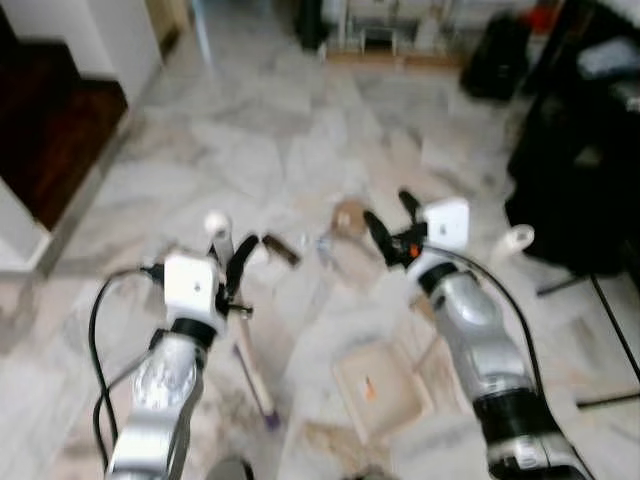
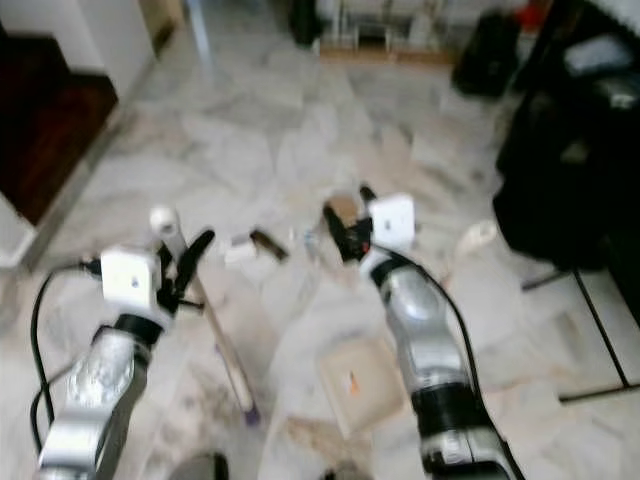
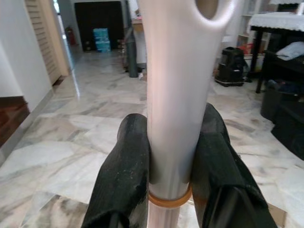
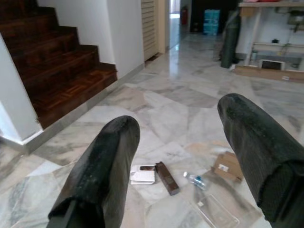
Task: Sweep floor
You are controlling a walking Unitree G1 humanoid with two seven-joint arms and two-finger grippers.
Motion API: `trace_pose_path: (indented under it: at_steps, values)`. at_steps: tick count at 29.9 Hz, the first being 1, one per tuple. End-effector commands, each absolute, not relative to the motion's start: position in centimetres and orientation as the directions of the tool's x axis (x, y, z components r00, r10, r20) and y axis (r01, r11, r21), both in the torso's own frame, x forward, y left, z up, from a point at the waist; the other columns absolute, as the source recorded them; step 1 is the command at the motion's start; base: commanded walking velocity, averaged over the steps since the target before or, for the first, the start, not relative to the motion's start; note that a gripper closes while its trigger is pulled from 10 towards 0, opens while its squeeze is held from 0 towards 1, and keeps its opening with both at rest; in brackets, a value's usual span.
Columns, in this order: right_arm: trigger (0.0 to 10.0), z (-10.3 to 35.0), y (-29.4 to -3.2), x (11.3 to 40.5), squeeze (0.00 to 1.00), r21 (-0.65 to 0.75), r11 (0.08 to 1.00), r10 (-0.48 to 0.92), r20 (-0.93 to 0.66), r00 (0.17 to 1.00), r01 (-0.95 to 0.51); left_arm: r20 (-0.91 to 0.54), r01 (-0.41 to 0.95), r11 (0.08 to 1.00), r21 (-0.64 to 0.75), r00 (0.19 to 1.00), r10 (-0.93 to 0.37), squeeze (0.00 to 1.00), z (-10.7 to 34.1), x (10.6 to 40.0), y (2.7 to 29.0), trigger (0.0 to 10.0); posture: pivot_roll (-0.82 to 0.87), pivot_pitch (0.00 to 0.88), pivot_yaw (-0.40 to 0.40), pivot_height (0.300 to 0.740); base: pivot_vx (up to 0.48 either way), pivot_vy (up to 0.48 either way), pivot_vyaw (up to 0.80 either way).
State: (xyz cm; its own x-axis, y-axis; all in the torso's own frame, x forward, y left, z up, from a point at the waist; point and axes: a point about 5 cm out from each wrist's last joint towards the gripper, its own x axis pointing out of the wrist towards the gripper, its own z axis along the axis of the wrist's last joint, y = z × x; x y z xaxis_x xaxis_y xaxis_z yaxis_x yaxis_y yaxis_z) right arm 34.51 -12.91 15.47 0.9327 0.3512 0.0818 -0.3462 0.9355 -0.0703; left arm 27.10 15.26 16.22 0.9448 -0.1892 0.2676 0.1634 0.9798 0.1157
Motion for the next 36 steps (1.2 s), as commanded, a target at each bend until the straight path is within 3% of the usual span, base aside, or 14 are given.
trace_pose_path:
  at_steps: [1, 9, 27, 36]
  values:
    - [10.0, 15.5, -13.0, 34.6, 0.00, -0.062, 0.937, 0.348, 0.078, 0.934, -0.344, 0.299, 0.166, 0.979, 0.115, 0.935, -0.193, 0.00, 16.9, 27.1, 15.1, 10.0, -0.03, 0.166, -0.077, 0.740, 0.000, 0.000, 0.00]
    - [10.0, 15.5, -12.9, 34.6, 0.00, -0.059, 0.936, 0.352, 0.079, 0.933, -0.348, 0.292, 0.170, 0.977, 0.130, 0.935, -0.201, 0.00, 16.7, 27.1, 15.0, 10.0, -0.03, 0.155, -0.079, 0.740, 0.000, -0.035, 0.00]
    - [10.0, 15.9, -12.5, 34.7, 0.00, -0.079, 0.925, 0.379, 0.092, 0.921, -0.373, 0.284, 0.157, 0.979, 0.128, 0.940, -0.188, 0.00, 16.6, 27.3, 15.1, 10.0, -0.03, 0.167, -0.082, 0.740, 0.000, -0.419, 0.20]
    - [10.0, 16.2, -11.9, 34.5, 0.00, -0.082, 0.907, 0.420, 0.105, 0.902, -0.413, 0.294, 0.145, 0.982, 0.124, 0.940, -0.175, 0.00, 16.7, 27.4, 15.2, 10.0, -0.03, 0.172, -0.083, 0.740, 0.000, 0.000, 0.31]
